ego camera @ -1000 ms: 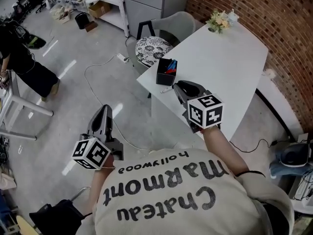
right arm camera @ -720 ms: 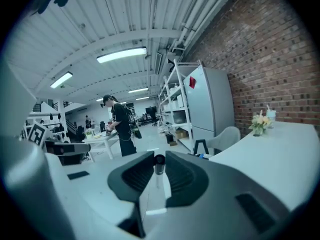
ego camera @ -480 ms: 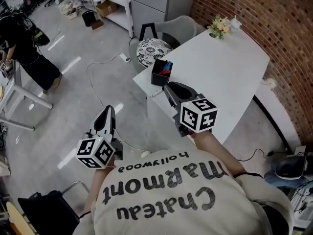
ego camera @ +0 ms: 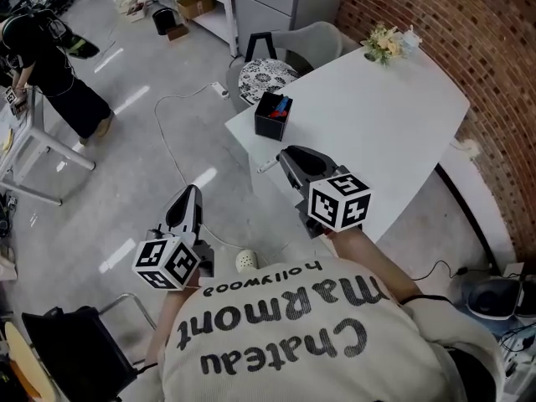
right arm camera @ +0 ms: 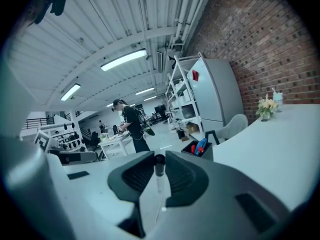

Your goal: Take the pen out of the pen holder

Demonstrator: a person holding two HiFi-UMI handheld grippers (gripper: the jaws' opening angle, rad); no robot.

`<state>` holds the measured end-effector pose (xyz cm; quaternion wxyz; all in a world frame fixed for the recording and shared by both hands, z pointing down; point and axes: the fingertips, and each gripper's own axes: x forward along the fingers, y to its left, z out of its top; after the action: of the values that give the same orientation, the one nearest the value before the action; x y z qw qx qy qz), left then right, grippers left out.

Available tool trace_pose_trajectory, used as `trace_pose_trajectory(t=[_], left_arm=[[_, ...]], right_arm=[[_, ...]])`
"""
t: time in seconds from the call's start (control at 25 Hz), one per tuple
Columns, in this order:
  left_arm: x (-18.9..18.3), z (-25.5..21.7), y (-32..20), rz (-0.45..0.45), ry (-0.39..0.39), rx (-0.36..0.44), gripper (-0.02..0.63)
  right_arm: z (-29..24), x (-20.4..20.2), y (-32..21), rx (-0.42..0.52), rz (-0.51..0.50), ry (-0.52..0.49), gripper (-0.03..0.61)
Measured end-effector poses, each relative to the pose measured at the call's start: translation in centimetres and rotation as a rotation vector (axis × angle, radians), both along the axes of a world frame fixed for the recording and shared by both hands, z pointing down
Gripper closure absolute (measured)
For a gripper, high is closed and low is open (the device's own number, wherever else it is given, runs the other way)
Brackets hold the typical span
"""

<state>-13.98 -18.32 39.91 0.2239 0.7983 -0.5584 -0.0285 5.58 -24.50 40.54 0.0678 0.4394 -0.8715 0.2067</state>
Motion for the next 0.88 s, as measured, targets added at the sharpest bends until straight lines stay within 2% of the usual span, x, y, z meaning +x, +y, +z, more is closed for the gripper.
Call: trace_pose_trajectory(t=[0.28, 0.88], left_arm=[[0.2, 0.8, 1.7, -0.048, 0.009, -0.019, 0.613], [2.0, 0.8, 2.7, -0.045, 0.013, -0.025, 0.614]], right_arm=[[0.7, 0.9, 1.0, -0.003, -0.029, 0.017, 0.505], [1.3, 2.7, 2.3, -0.021, -0.038, 0.024, 0.505]])
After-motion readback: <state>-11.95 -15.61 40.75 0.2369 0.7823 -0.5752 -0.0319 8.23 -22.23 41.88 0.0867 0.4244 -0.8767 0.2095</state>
